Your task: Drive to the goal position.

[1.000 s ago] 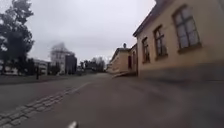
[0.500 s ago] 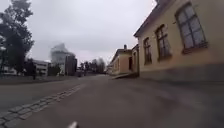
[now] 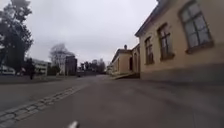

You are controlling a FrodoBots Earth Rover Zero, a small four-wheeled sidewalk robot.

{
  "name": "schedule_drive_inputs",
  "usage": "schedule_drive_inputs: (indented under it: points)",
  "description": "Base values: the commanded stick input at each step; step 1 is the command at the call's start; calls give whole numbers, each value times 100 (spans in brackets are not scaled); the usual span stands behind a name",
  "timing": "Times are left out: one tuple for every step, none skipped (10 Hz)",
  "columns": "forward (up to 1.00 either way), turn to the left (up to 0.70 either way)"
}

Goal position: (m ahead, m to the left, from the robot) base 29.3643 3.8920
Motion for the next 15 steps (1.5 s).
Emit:
schedule_drive_inputs:
  points:
    - [70,0]
    - [70,0]
    - [70,0]
    - [70,0]
    - [70,0]
    - [70,0]
    - [70,0]
    - [70,0]
    - [70,0]
    - [70,0]
    - [70,0]
    - [70,0]
    - [70,0]
    - [70,0]
    - [70,0]
